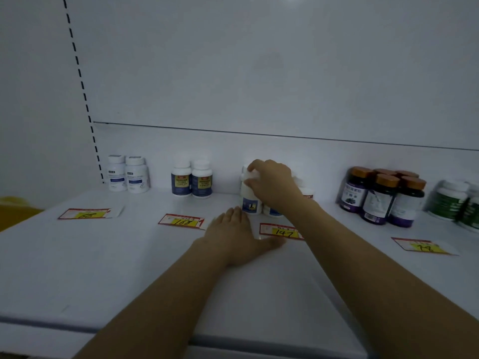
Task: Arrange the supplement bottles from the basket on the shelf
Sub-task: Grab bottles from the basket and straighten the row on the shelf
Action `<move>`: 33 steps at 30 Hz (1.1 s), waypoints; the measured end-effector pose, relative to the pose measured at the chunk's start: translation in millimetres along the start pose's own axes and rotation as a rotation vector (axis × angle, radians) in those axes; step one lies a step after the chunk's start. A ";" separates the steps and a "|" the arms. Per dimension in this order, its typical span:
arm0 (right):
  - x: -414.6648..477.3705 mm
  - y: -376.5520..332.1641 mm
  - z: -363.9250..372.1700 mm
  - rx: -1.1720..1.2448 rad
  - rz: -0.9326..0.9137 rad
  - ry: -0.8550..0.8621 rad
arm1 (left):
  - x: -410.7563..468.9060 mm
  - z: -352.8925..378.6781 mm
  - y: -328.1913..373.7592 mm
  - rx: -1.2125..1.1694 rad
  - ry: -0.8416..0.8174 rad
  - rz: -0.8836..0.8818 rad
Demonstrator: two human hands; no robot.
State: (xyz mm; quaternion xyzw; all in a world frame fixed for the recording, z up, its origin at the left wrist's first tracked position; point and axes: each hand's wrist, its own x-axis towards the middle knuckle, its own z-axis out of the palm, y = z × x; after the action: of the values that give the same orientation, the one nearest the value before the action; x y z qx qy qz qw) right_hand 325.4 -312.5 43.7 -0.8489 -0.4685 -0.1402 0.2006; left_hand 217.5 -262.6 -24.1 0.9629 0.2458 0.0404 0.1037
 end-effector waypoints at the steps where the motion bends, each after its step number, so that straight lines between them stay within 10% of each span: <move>1: -2.7 0.7 1.0 0.039 -0.011 0.026 | -0.9 -0.2 0.7 0.007 -0.006 -0.005; 15: -16.7 4.4 -42.2 0.627 0.014 0.274 | 4.2 -31.3 -3.8 -0.743 0.468 -0.047; 33: -21.3 20.8 -46.8 1.235 0.221 -0.004 | -3.2 -47.3 -6.2 -1.572 -0.151 0.257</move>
State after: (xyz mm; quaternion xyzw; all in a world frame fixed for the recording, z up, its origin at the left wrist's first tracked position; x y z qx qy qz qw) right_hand 329.6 -360.4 71.4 -0.6200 -0.3729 0.1796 0.6666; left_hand 205.8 -250.3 20.5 0.6290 0.0249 0.1480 0.7628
